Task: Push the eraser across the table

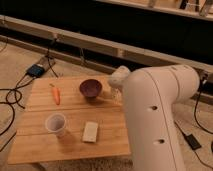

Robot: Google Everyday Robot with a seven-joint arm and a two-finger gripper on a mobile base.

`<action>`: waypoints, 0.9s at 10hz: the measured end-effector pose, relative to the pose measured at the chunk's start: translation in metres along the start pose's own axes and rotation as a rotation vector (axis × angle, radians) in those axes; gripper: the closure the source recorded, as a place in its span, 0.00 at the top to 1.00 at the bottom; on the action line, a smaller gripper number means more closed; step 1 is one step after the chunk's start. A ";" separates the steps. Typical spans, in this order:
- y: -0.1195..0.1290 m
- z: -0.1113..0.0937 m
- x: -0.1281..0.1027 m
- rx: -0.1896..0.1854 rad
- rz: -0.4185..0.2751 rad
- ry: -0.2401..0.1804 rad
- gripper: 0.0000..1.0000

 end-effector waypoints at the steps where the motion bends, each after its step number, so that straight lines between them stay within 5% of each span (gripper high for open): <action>1: -0.004 0.002 0.000 0.003 0.009 0.001 0.65; 9: -0.042 0.027 -0.006 0.075 0.113 -0.017 0.65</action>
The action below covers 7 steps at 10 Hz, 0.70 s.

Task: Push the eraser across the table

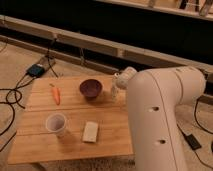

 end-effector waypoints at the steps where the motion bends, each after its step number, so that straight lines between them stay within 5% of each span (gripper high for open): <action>1: -0.002 0.004 0.000 0.003 0.014 -0.001 0.65; 7: -0.024 0.026 0.011 0.012 0.103 0.031 0.65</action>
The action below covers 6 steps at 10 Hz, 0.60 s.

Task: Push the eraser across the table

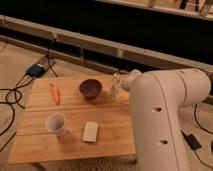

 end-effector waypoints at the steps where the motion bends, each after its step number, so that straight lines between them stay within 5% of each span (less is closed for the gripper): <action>1: 0.001 -0.001 0.002 -0.010 0.001 -0.002 0.65; 4: 0.022 -0.024 0.007 -0.109 -0.047 -0.053 0.65; 6: 0.039 -0.049 0.017 -0.208 -0.121 -0.104 0.65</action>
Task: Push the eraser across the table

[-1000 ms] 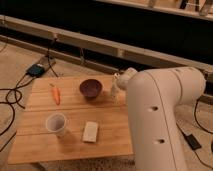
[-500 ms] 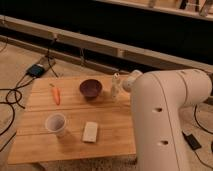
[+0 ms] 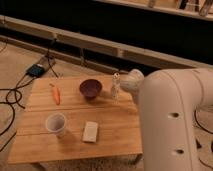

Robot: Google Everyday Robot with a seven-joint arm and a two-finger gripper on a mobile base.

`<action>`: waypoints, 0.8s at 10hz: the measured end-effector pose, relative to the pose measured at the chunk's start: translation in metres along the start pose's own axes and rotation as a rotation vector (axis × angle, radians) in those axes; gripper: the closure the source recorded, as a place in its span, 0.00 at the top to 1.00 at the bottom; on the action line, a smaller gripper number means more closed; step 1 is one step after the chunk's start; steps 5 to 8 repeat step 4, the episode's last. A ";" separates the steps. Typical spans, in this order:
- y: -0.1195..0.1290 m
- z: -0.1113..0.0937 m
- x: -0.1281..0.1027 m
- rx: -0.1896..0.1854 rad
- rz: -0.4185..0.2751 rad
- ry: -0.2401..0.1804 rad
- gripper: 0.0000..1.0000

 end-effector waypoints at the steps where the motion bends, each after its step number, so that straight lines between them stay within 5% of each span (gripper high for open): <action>1: 0.001 -0.002 0.000 -0.005 -0.003 -0.004 0.65; 8: 0.002 -0.002 0.000 -0.005 -0.005 -0.004 0.65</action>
